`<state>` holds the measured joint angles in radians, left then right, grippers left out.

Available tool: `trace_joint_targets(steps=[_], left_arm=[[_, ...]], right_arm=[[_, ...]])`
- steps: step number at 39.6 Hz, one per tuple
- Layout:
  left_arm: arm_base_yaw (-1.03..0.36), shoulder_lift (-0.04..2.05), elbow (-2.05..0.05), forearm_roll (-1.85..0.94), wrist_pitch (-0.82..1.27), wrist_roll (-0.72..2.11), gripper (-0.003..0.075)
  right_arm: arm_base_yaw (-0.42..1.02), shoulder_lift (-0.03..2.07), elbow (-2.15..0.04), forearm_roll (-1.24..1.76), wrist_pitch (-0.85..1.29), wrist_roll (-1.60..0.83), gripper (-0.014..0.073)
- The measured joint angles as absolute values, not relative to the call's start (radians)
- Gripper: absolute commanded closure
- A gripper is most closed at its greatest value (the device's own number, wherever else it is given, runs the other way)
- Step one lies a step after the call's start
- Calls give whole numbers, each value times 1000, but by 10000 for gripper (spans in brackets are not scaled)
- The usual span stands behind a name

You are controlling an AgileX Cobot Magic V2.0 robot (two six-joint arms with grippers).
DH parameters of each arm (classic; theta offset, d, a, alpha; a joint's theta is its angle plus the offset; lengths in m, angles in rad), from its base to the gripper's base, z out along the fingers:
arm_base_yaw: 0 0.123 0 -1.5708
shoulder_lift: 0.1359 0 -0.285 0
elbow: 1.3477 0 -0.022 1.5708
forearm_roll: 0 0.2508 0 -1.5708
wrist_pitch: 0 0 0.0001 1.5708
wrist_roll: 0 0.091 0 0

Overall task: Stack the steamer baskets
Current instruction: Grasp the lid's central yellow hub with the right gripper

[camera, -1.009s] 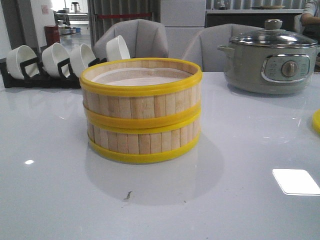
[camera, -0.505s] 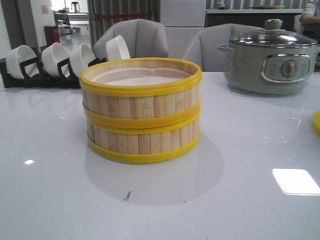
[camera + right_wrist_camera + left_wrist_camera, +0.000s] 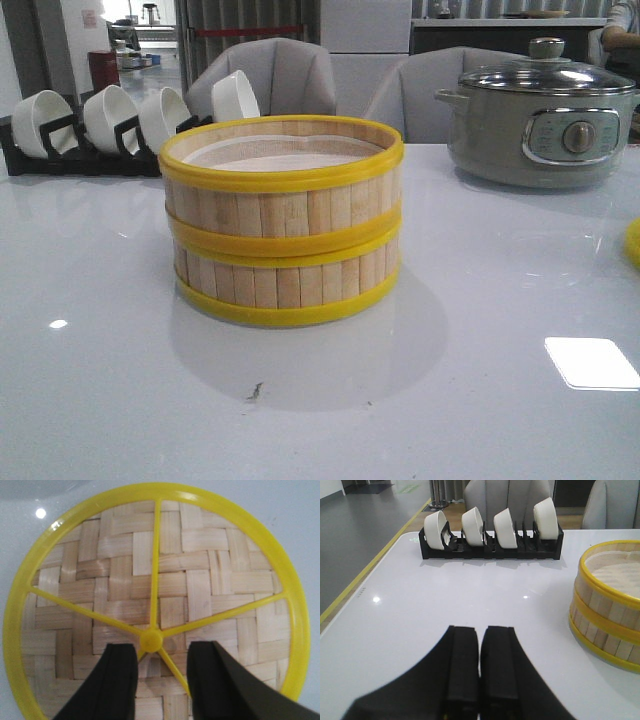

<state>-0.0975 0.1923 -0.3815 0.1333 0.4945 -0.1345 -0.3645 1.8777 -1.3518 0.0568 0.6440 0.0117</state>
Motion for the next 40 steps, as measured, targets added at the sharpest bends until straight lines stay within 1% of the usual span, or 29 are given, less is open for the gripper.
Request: trace_joint_targets(steps=[15,40], left_arm=[[-97,192,-381,133,495,-134,634],[-97,192,-381,133,495,-134,634]], right_arm=[[-365,1947,-1401,57,643,12,230],[-365,1966,-1402,62,629,12,233]])
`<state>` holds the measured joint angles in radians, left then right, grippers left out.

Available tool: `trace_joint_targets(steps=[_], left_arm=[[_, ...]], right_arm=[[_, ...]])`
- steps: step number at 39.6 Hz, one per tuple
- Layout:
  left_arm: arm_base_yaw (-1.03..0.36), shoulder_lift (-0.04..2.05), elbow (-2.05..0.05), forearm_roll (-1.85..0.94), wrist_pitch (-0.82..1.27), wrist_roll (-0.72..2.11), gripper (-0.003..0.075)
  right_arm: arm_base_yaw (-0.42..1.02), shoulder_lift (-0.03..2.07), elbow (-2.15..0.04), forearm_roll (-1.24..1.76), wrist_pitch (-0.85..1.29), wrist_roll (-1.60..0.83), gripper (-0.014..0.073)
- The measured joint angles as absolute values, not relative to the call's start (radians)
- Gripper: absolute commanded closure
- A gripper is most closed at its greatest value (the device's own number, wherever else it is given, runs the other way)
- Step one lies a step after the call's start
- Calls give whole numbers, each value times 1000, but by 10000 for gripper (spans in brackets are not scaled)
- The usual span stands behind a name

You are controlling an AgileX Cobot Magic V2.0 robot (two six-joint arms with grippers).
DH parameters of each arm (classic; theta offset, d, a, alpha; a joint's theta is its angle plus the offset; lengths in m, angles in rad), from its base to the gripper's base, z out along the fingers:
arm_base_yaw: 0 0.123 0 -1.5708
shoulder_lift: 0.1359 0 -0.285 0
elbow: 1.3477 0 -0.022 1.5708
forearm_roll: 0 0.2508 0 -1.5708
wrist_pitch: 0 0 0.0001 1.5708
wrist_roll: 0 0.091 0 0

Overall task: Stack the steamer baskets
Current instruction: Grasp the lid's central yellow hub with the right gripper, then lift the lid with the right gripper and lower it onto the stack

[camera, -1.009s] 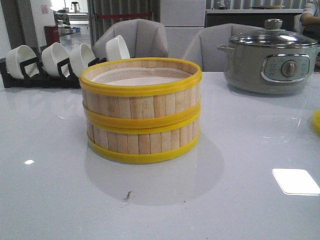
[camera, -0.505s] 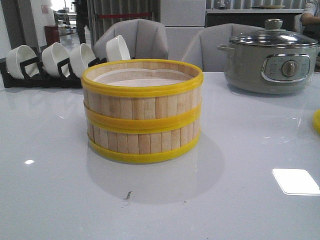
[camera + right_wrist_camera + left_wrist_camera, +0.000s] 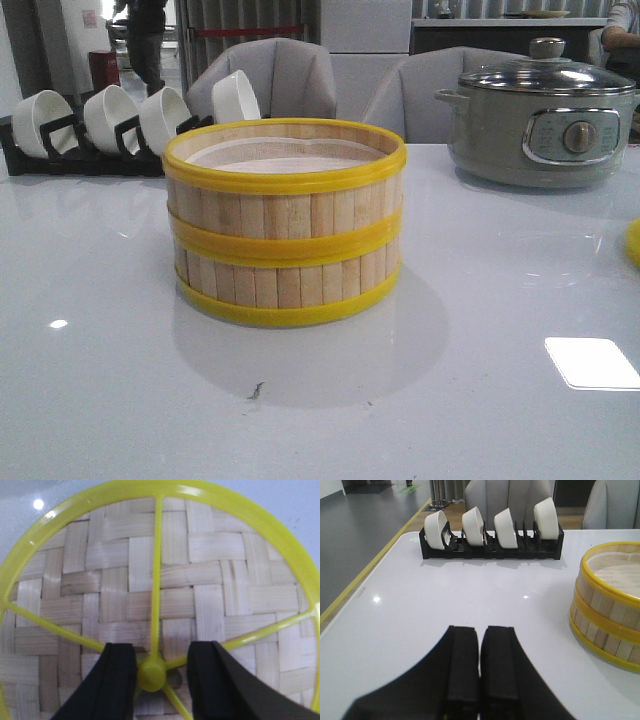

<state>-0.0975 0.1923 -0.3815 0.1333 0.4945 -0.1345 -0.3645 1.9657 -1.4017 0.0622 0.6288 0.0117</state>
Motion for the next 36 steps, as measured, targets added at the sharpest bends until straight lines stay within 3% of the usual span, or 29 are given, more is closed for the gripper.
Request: trace_joint_targets(steps=[6,9,14,15,36], left_arm=[[-97,192,-381,133,495,-134,634],[-97,192,-381,133,495,-134,634],[-97,192,-381,133,495,-134,634],[-97,192,-381,133,495,-134,634],[-97,192,-381,133,495,-134,634]], right_arm=[[-358,1966,-1402,63,623,12,246],[-355,1966,-1402,63,623,12,321],[-346,1966,-1404,63,623,12,543],[-342,1966,-1404,63,623,12,554],[-136,1897,-1543,63,775,12,538]])
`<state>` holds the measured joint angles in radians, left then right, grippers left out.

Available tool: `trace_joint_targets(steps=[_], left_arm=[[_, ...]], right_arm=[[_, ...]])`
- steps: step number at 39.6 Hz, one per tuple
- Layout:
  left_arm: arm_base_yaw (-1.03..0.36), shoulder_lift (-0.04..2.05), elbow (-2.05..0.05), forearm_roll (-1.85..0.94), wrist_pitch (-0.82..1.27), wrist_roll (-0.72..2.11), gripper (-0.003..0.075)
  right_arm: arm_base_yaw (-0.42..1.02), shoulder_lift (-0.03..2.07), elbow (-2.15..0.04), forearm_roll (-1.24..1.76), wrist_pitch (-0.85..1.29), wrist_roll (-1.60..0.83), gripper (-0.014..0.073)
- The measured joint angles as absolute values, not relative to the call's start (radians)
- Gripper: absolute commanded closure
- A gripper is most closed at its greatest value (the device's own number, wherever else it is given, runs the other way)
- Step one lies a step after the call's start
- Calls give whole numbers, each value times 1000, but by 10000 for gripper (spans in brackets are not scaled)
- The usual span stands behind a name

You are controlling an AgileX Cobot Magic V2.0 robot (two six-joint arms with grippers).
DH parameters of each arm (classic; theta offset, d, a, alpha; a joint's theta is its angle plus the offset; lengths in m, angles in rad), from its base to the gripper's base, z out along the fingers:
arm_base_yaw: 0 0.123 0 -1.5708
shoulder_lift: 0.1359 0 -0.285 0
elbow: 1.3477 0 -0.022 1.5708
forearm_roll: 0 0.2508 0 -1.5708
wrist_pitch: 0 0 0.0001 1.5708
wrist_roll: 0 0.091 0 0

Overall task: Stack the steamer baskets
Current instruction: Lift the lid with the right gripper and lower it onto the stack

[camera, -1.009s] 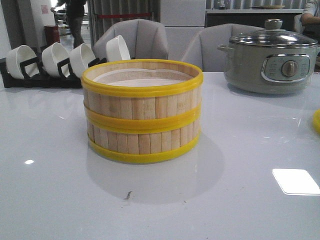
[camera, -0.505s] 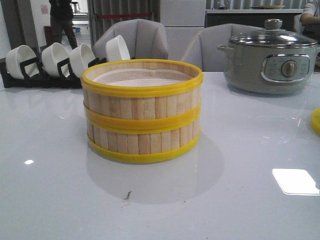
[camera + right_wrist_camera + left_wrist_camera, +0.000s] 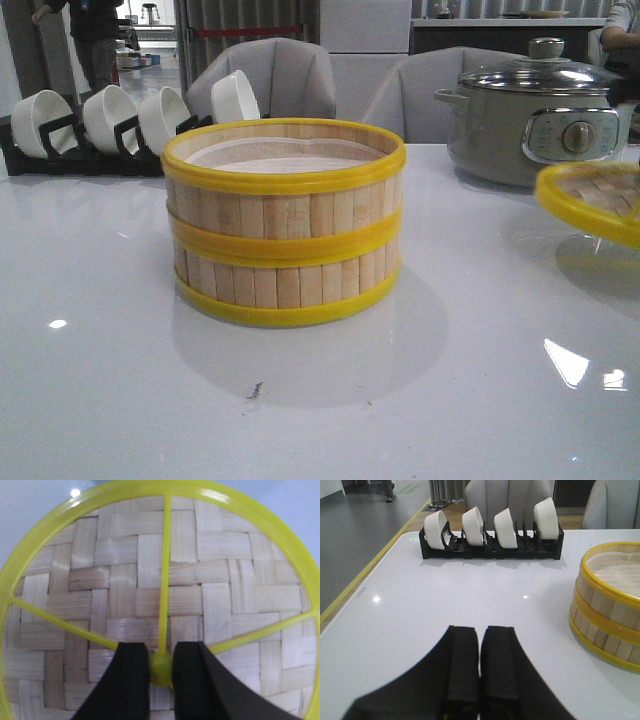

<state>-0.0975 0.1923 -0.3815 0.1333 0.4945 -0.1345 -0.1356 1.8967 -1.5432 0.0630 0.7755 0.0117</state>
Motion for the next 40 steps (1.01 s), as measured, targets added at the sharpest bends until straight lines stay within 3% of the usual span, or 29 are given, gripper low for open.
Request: trace_joint_targets(steps=[17,27,40], left_arm=[[-97,192,-381,133,495,-134,634],[-97,192,-381,133,495,-134,634],[-97,192,-381,133,495,-134,634]], right_arm=[[209,1862,-1914,63,993,12,538],[418,1963,-2090,74,1077,12,538],[540,2116,-2232,84,1168,12,538]])
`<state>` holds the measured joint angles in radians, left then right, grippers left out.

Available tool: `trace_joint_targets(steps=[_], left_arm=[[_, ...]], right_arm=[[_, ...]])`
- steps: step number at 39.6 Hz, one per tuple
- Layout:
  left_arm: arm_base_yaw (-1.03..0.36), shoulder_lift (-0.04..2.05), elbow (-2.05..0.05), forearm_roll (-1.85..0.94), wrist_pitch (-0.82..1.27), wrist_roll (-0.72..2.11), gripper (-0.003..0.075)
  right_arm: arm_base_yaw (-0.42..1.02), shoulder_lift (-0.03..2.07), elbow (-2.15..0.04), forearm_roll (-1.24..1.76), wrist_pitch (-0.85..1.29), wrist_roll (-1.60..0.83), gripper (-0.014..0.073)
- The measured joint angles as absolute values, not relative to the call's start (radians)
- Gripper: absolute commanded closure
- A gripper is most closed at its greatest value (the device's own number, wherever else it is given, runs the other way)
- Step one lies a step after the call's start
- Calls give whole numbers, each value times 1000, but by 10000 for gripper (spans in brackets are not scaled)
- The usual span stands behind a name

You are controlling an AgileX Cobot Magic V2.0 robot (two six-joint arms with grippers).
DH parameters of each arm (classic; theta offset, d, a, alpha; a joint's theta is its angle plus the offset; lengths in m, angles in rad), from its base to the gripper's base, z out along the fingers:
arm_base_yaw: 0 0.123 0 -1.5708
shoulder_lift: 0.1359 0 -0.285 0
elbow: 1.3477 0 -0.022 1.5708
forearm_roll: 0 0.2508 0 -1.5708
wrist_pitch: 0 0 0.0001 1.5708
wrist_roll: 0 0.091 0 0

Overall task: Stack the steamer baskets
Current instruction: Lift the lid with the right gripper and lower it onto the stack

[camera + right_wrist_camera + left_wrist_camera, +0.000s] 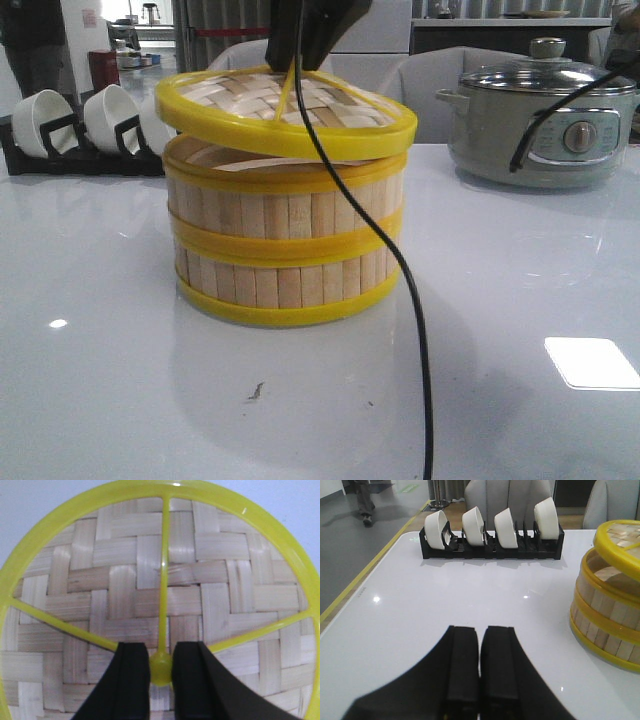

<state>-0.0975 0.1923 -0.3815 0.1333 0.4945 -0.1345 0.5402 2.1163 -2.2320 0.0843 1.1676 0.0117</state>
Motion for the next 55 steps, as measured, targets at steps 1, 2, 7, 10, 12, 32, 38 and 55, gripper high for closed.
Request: trace_joint_targets(steps=[1,2,7,10,12,32,38,55], left_arm=[[-97,192,-381,133,495,-134,634],[-97,192,-381,133,495,-134,634],[-97,192,-381,133,495,-134,634],[-97,192,-381,133,495,-134,634],[-97,192,-381,133,495,-134,634],[-97,192,-381,133,495,-134,634],[-97,192,-381,133,495,-134,634],[-97,192,-381,133,495,-134,634]], right_arm=[[540,2125,-2235,84,1170,12,538],[541,2130,-2236,84,1172,12,538],[541,2147,-2239,82,1173,12,538],[541,2149,-2239,78,1171,12,538],[541,2149,-2239,77,1166,12,538],[541,2173,-2239,73,1121,12,538],[541,2173,-2241,73,1121,12,538],[543,2174,-2243,68,1119,12,242]])
